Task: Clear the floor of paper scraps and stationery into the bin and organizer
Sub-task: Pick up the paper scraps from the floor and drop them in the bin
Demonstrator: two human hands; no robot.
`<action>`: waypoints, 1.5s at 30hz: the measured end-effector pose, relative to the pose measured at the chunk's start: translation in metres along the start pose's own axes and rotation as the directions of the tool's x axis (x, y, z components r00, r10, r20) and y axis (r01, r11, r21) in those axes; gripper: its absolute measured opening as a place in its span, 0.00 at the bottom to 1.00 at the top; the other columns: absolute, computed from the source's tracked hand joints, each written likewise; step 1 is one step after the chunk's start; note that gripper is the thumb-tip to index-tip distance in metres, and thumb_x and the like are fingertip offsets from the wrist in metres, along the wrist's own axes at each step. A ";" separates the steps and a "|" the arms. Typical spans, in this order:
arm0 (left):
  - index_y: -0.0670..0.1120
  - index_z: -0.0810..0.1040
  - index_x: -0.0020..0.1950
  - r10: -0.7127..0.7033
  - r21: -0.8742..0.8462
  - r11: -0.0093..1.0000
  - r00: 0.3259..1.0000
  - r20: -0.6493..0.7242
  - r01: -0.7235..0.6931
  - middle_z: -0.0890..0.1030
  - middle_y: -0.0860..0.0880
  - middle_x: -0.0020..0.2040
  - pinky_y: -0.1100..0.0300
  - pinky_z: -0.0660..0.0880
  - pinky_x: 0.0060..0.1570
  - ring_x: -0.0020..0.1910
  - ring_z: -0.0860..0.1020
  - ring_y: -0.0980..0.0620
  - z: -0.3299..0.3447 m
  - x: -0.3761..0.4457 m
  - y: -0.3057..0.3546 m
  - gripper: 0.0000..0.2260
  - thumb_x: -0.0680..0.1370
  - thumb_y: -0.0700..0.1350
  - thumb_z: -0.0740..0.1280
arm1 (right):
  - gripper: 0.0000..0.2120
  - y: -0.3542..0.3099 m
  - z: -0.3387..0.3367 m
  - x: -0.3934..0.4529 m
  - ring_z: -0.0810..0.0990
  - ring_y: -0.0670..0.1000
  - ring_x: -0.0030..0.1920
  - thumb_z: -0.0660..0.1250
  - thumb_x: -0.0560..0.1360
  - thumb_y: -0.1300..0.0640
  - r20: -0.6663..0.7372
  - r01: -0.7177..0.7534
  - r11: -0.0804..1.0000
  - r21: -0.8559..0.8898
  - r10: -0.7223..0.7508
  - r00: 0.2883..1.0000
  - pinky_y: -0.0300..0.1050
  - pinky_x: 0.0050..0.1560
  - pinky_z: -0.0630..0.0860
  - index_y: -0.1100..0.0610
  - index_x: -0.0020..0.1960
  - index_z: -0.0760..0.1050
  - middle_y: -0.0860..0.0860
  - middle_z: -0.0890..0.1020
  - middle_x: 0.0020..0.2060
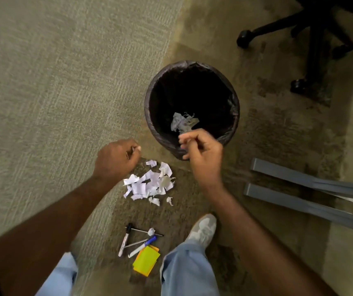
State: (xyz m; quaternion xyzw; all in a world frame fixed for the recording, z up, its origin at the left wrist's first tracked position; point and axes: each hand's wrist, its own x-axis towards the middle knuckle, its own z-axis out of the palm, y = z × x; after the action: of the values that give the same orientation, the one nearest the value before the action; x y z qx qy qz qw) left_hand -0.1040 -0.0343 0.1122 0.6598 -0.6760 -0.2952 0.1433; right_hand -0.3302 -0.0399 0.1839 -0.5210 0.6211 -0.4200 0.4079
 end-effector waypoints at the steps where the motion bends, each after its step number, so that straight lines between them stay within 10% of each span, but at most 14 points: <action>1: 0.50 0.81 0.47 -0.020 0.029 0.999 0.998 0.059 0.019 0.82 0.51 0.37 0.57 0.76 0.35 0.35 0.80 0.47 0.006 -0.010 -0.013 0.12 0.77 0.56 0.62 | 0.12 0.004 0.010 -0.018 0.82 0.49 0.38 0.63 0.76 0.66 0.101 0.061 0.997 -0.056 -0.056 0.993 0.44 0.32 0.79 0.54 0.46 0.82 0.46 0.83 0.40; 5: 0.49 0.77 0.64 -0.162 0.196 0.976 0.926 0.340 0.099 0.81 0.47 0.60 0.48 0.78 0.54 0.57 0.79 0.43 0.041 -0.040 -0.057 0.23 0.74 0.61 0.70 | 0.11 0.058 0.044 -0.073 0.83 0.48 0.47 0.66 0.73 0.67 0.423 0.137 0.938 -0.317 0.011 0.906 0.44 0.46 0.79 0.55 0.49 0.83 0.48 0.84 0.46; 11: 0.54 0.57 0.79 -0.157 0.450 0.888 0.857 0.490 -0.094 0.58 0.45 0.80 0.33 0.64 0.68 0.77 0.60 0.39 0.119 -0.059 -0.091 0.44 0.69 0.70 0.68 | 0.29 0.177 0.070 -0.080 0.70 0.56 0.72 0.73 0.74 0.52 0.475 0.093 0.690 -0.717 0.388 0.790 0.54 0.70 0.71 0.53 0.72 0.70 0.54 0.70 0.73; 17: 0.65 0.42 0.79 -0.199 0.442 0.894 0.825 0.529 -0.067 0.38 0.43 0.82 0.22 0.57 0.66 0.80 0.43 0.33 0.188 -0.053 -0.118 0.50 0.65 0.75 0.67 | 0.37 0.257 0.102 -0.064 0.60 0.65 0.77 0.63 0.74 0.35 0.580 0.378 0.522 -0.764 0.301 0.757 0.62 0.73 0.64 0.50 0.79 0.61 0.62 0.59 0.78; 20: 0.64 0.44 0.79 -0.159 0.424 0.903 0.860 0.485 -0.072 0.42 0.43 0.82 0.24 0.62 0.65 0.80 0.46 0.34 0.206 -0.055 -0.130 0.50 0.64 0.77 0.66 | 0.47 0.277 0.114 -0.064 0.60 0.68 0.77 0.67 0.67 0.29 0.663 0.526 0.456 -0.718 0.217 0.717 0.67 0.74 0.62 0.51 0.78 0.62 0.65 0.61 0.77; 24: 0.59 0.49 0.80 -0.061 0.496 0.845 0.886 0.460 -0.199 0.49 0.40 0.82 0.33 0.69 0.64 0.78 0.54 0.33 0.219 -0.075 -0.141 0.50 0.65 0.77 0.64 | 0.56 0.293 0.119 -0.080 0.42 0.64 0.80 0.68 0.63 0.24 0.612 0.462 0.405 -0.789 0.453 0.649 0.66 0.75 0.57 0.42 0.81 0.45 0.56 0.44 0.81; 32: 0.48 0.63 0.75 0.003 0.526 0.807 0.892 0.451 -0.269 0.62 0.41 0.77 0.44 0.78 0.55 0.71 0.67 0.37 0.221 -0.108 -0.146 0.29 0.77 0.51 0.70 | 0.47 0.297 0.111 -0.147 0.42 0.63 0.80 0.68 0.75 0.39 0.606 0.536 0.286 -0.794 0.439 0.663 0.61 0.75 0.61 0.43 0.80 0.40 0.58 0.40 0.81; 45: 0.49 0.77 0.64 -0.010 0.227 0.970 0.926 0.378 -0.082 0.76 0.45 0.62 0.47 0.77 0.52 0.60 0.76 0.41 0.227 -0.093 -0.158 0.14 0.78 0.44 0.68 | 0.20 0.310 0.107 -0.140 0.72 0.61 0.65 0.64 0.74 0.73 0.568 0.292 0.637 -0.713 0.281 0.774 0.53 0.58 0.76 0.57 0.60 0.79 0.57 0.74 0.67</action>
State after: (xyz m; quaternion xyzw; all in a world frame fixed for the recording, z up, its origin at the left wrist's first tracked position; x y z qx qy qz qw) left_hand -0.1008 0.1118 -0.1406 0.5909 -0.7335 -0.3299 -0.0639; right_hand -0.3059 0.1210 -0.1335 -0.7547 0.5617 0.0855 0.3281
